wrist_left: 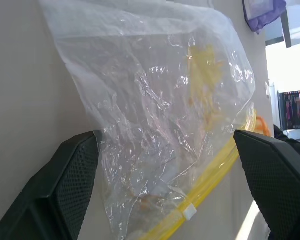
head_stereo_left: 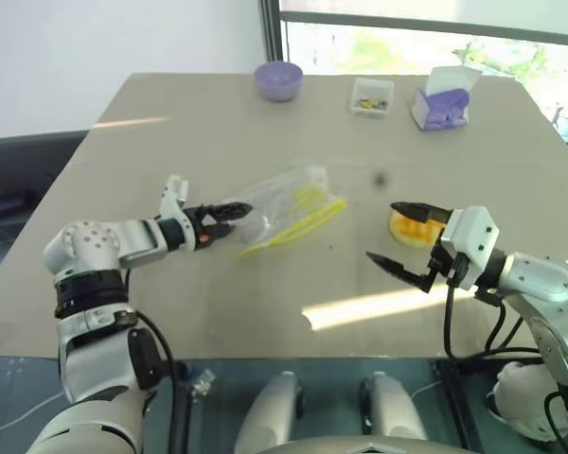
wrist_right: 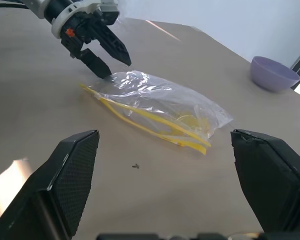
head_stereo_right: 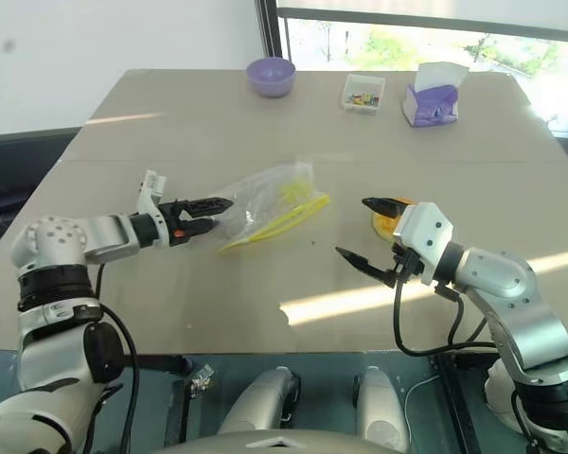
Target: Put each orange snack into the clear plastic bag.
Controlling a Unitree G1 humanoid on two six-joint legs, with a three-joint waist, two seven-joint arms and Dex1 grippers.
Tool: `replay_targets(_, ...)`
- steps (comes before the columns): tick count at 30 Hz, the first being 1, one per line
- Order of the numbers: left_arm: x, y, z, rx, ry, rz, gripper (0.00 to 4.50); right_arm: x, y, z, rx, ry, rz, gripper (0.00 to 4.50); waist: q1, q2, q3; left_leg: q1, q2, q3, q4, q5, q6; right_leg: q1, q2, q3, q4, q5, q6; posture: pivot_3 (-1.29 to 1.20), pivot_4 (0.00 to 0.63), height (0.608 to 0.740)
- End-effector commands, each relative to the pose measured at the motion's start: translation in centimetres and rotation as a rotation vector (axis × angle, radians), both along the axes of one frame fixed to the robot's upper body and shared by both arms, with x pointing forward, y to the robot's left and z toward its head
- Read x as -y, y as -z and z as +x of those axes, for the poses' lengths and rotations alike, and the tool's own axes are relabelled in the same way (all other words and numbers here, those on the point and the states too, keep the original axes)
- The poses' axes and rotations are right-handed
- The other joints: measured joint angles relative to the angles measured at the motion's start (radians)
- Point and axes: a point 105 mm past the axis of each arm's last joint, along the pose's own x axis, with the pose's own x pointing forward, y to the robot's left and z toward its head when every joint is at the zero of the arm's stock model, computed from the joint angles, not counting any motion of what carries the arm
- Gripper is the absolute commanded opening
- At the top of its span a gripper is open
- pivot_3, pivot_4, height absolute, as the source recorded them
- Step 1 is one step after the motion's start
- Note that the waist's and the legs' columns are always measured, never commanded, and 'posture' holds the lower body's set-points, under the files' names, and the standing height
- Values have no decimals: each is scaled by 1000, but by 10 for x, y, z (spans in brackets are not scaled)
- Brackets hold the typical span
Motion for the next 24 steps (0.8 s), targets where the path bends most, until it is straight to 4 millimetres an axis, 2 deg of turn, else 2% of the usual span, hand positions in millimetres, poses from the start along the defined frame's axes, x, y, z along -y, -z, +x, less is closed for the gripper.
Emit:
replay_targets(1, 11, 35, -8, -159, 23, -15, 3309, -2, -8, -5, 52, -9, 4, 4500, 1, 0, 0, 0, 0, 0, 0, 0, 0, 0, 0, 0, 0, 0, 0, 0, 150, 740)
replay_targets(4, 17, 39, -7, -177, 26, -65, 1811, -1, -4, -6, 60, 2, -14, 4500, 5, 0, 0, 0, 0, 0, 0, 0, -1, 0, -1, 0, 0, 0, 0, 0, 150, 740)
replay_targets(6, 18, 38, -6, -177, 20, -96, 1090, -1, -1, -6, 69, 14, -33, 4500, 12, 0, 0, 0, 0, 0, 0, 0, -1, 0, -1, 0, 0, 0, 1, 0, 150, 740)
replay_targets(7, 19, 34, -4, -168, 11, -130, 463, -1, 1, -5, 81, 23, -48, 4500, 14, 0, 0, 0, 0, 0, 0, 0, -1, 0, -1, 0, -1, 0, 1, 0, 150, 740)
replay_targets(8, 20, 31, -2, -161, 5, -153, 248, 0, 2, -4, 89, 29, -59, 4500, 16, 1, -1, -1, -1, 0, 0, 0, -1, 0, -2, 0, -1, 0, 1, 0, 150, 740)
replay_targets(9, 21, 26, 0, -150, 5, -181, 110, 0, 3, -2, 109, 48, -78, 4500, 16, 1, -1, 0, -1, 0, 0, 0, -1, 0, -2, 0, 0, 0, 1, 0, 150, 740)
replay_targets(18, 36, -44, 3, 35, 67, -346, 110, -10, 10, 31, 252, 171, -206, 4500, 9, -4, 2, -4, 0, -1, 3, 1, -2, -1, 0, -1, 0, 1, 1, 0, 150, 740)
replay_targets(24, 50, -62, 7, 87, 78, -357, 110, -30, 22, 56, 309, 160, -281, 4500, -13, -4, 2, -4, 0, -1, 2, 1, -3, -2, -1, 0, 0, 1, 2, 0, 150, 740)
